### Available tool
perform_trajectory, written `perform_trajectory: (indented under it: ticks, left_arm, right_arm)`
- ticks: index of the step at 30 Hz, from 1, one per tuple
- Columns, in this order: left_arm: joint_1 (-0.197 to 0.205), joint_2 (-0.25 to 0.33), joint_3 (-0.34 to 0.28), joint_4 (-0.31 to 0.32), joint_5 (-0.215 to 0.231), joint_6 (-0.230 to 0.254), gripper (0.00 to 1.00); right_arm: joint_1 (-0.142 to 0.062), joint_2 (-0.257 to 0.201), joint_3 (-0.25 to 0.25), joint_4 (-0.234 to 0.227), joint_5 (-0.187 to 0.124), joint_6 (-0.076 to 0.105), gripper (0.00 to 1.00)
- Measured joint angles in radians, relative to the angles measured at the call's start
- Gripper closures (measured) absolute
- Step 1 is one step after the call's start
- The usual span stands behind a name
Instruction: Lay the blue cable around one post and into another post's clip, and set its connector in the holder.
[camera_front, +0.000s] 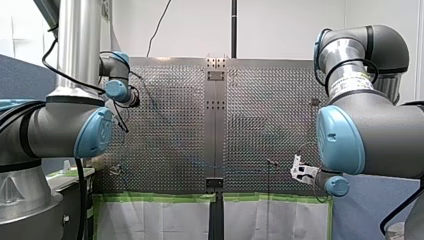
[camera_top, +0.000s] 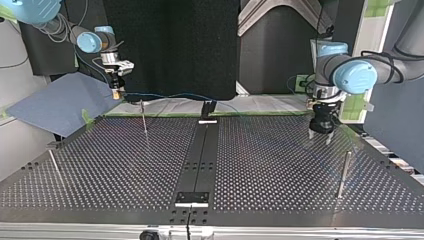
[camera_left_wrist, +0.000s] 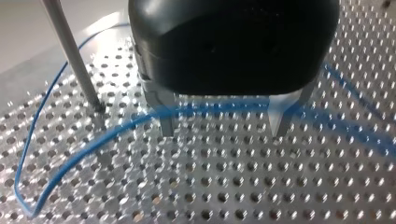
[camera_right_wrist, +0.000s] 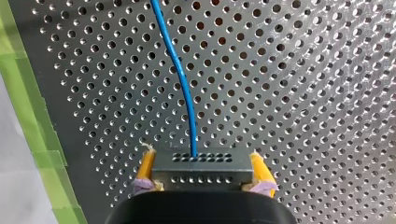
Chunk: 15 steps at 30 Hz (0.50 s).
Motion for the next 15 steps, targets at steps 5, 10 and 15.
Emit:
perform_trajectory:
  ticks: [5,10,15]
  left_arm:
    - [-0.001,0.041,-0.041,-0.020,0.040,-0.040,0.00]
    - [0.002,0.075,-0.076,-0.030,0.075,-0.075,0.00]
    - [0.011,0.118,-0.116,-0.041,0.118,-0.092,0.00]
  right_arm:
    - [0.000,0.000,-0.002,0.010,0.000,0.000,1.00]
    - [0.000,0.000,-0.002,0.012,0.000,0.000,1.00]
    - [0.000,0.000,-0.002,0.014,0.000,0.000,1.00]
